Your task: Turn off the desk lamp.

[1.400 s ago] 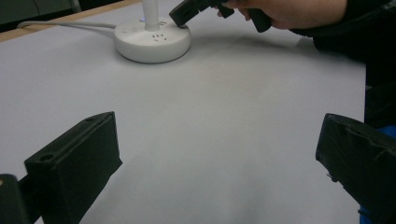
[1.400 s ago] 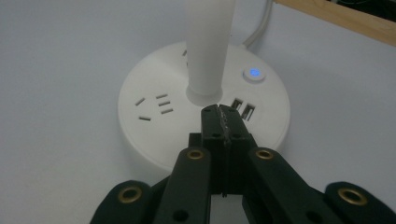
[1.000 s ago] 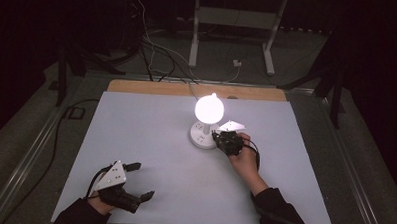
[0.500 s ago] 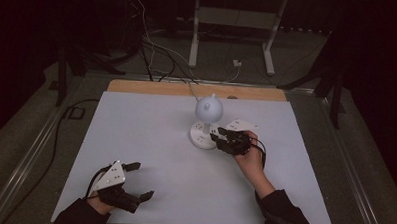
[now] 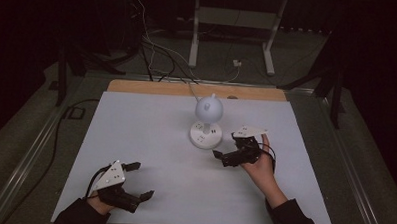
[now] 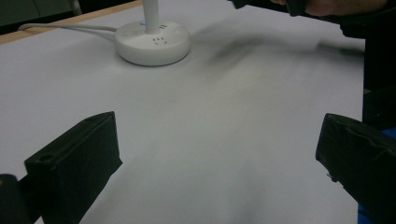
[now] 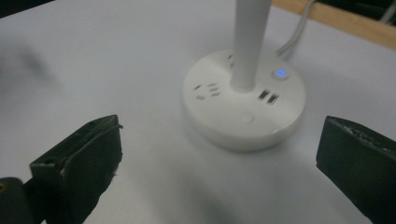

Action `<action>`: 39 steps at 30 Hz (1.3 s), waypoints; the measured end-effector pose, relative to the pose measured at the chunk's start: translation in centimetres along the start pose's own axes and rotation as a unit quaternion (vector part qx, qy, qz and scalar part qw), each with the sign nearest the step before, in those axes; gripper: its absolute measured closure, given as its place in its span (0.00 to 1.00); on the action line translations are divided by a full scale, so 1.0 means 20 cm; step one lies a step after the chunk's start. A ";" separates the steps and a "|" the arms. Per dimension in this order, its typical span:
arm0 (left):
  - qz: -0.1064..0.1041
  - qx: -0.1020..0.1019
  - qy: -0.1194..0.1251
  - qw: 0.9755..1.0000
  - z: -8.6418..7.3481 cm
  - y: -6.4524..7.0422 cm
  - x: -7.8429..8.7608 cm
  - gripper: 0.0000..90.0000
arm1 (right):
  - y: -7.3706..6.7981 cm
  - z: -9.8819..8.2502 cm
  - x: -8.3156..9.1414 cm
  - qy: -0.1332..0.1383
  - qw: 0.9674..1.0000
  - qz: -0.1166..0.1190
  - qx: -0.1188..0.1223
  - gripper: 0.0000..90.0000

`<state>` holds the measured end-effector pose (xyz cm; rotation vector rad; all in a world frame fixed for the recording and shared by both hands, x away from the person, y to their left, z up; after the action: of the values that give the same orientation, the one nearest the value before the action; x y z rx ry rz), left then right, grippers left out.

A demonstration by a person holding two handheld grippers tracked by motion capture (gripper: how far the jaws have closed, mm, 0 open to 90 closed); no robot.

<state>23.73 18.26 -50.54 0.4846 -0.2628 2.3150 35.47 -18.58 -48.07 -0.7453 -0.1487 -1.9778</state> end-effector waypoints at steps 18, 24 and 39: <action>0.000 0.002 0.000 1.000 0.00 0.00 0.00 0.00 | -0.07 -0.34 0.20 -0.029 0.999 -0.005 0.014 0.00; -0.001 0.001 -0.002 1.000 0.00 0.00 0.00 0.00 | -0.07 -0.44 0.27 -0.044 0.999 -0.007 -0.013 0.00; 0.000 -0.001 -0.003 1.000 0.00 0.00 -0.01 0.00 | -0.07 -0.54 0.46 -0.016 0.998 -0.040 -0.037 0.00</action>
<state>23.75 18.11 -50.63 0.4916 -0.2680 2.3139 26.39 -29.16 -51.30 -0.8304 -0.1276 -2.0559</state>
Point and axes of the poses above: each handheld gripper's, and its own axes: x roughly backward along the jaws, z roughly out of its top, y roughly to its right, the point moved 2 cm from there along -x, roughly forward along the jaws, and after that the axes turned 13 degrees about z, right-handed, at the moved point
